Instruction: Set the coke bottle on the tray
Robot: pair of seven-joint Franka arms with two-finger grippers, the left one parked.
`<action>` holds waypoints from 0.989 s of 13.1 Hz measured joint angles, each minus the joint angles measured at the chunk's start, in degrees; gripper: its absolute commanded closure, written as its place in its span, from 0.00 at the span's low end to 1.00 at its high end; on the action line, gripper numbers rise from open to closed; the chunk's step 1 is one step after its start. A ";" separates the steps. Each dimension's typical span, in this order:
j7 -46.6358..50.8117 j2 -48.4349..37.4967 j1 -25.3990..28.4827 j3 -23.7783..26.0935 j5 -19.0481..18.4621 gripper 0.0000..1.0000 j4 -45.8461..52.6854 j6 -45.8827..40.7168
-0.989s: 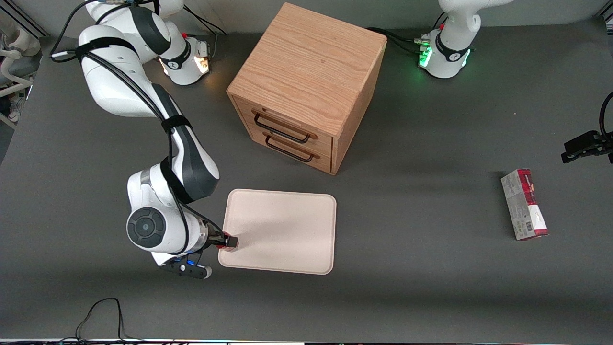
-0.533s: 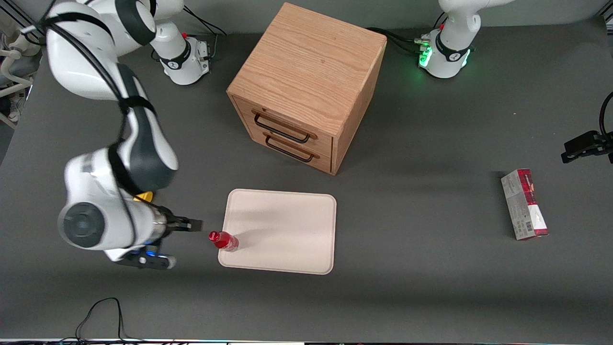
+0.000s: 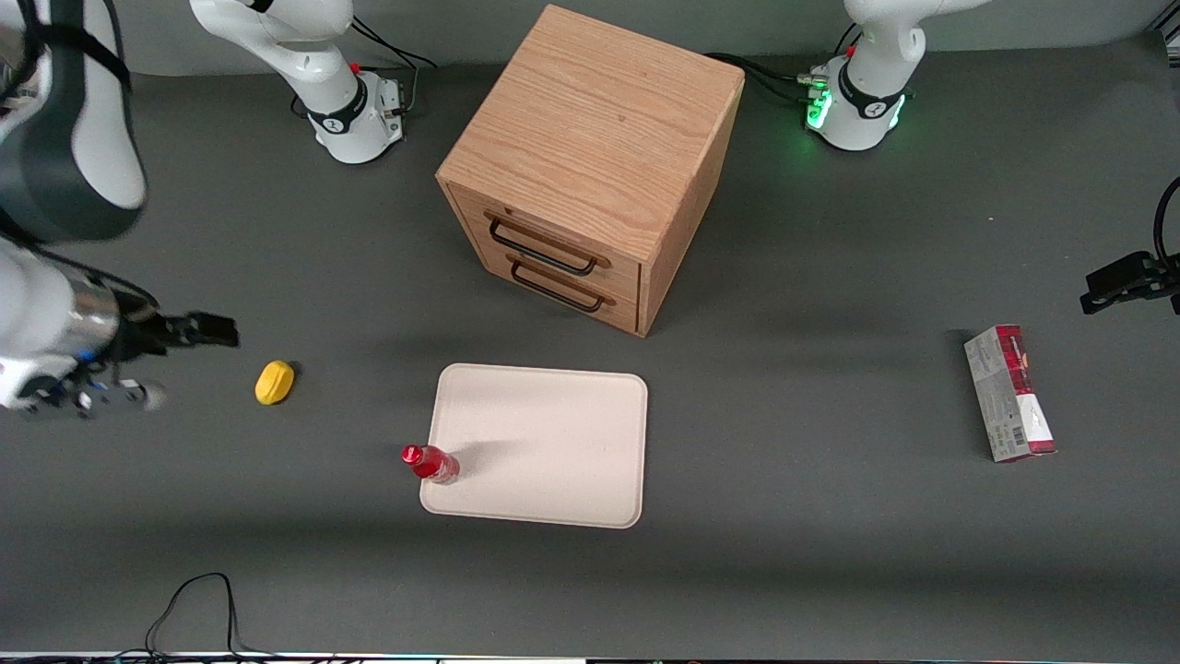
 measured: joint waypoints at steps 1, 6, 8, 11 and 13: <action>-1.16 -3.75 0.08 -0.98 0.15 0.00 -3.71 1.08; -1.43 -12.73 4.98 -6.45 4.26 0.00 -10.26 2.93; -1.43 -12.84 7.08 -8.69 4.70 0.00 -10.17 3.38; -1.41 -12.84 8.74 -9.17 4.70 0.00 -10.46 1.29; -1.37 -12.84 9.29 -9.32 4.60 0.00 -11.11 1.26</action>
